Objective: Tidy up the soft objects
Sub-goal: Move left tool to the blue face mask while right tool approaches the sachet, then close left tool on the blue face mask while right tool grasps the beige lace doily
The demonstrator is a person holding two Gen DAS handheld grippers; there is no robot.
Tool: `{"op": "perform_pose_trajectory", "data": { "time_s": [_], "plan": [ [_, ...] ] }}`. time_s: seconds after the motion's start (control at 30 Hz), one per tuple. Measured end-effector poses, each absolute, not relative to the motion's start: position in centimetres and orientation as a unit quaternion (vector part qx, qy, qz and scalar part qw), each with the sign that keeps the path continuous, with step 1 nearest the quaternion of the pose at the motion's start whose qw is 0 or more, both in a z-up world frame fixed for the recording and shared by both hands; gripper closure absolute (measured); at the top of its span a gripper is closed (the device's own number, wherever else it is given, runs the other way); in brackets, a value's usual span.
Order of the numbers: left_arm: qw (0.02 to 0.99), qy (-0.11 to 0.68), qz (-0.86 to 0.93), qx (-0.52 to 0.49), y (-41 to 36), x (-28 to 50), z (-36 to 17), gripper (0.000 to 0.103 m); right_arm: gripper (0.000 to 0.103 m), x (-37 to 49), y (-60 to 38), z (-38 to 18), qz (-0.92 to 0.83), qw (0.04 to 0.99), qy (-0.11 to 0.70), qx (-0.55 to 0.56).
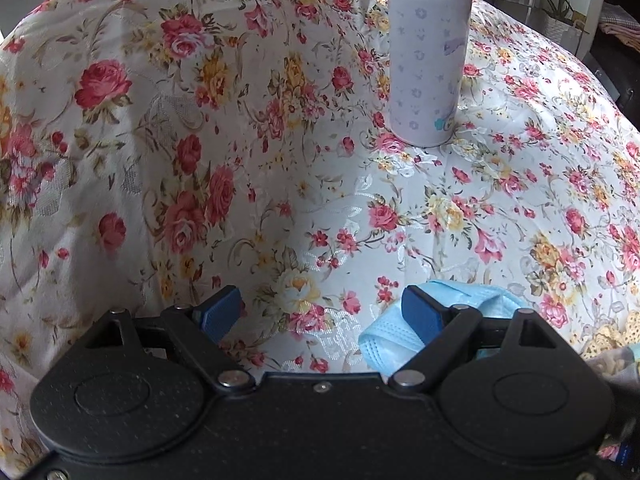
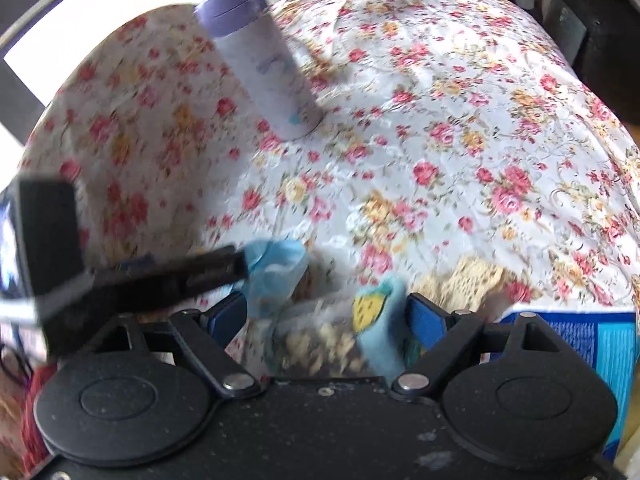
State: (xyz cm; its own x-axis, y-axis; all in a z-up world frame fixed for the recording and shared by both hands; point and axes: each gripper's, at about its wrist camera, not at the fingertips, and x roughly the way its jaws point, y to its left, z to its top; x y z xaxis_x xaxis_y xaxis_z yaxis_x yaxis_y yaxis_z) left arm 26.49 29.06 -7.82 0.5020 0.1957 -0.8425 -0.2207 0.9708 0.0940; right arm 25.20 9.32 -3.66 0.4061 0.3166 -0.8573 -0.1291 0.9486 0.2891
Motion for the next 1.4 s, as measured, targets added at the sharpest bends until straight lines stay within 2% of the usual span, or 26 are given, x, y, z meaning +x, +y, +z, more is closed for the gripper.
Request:
{"op": "perform_pose_trajectory", "data": {
  "time_s": [0.37, 0.7, 0.97, 1.17, 1.2, 1.23, 1.27, 1.4],
  "plan": [
    [0.866, 0.487, 0.114, -0.018, 29.0, 26.6, -8.0, 0.019, 0.016, 24.4, 7.7, -3.3, 0.110, 0.834, 0.536, 0.068],
    [0.870, 0.480, 0.108, -0.042, 29.4, 26.2, -7.4, 0.019, 0.016, 26.7, 7.6, -6.3, 0.075, 0.803, 0.587, 0.075],
    [0.873, 0.472, 0.104, -0.061, 29.7, 26.0, -7.0, 0.019, 0.016, 27.3, 8.2, -7.2, 0.062, 0.800, 0.594, 0.050],
    [0.876, 0.466, 0.098, -0.077, 29.9, 25.8, -6.7, 0.019, 0.017, 27.1, 9.4, -7.7, 0.066, 0.803, 0.592, -0.010],
    [0.876, 0.465, 0.098, -0.079, 29.9, 25.8, -6.7, 0.019, 0.018, 27.1, 9.7, -7.9, 0.069, 0.803, 0.591, -0.022],
    [0.876, 0.465, 0.098, -0.080, 30.0, 25.7, -6.6, 0.019, 0.025, 27.0, 9.9, -8.0, 0.068, 0.804, 0.589, -0.034],
    [0.877, 0.464, 0.097, -0.082, 30.0, 25.7, -6.6, 0.019, 0.027, 26.9, 10.1, -8.1, 0.065, 0.806, 0.586, -0.048],
    [0.877, 0.463, 0.097, -0.084, 30.0, 25.8, -6.6, 0.019, 0.034, 26.7, 10.3, -7.7, 0.081, 0.810, 0.577, -0.064]
  ]
}}
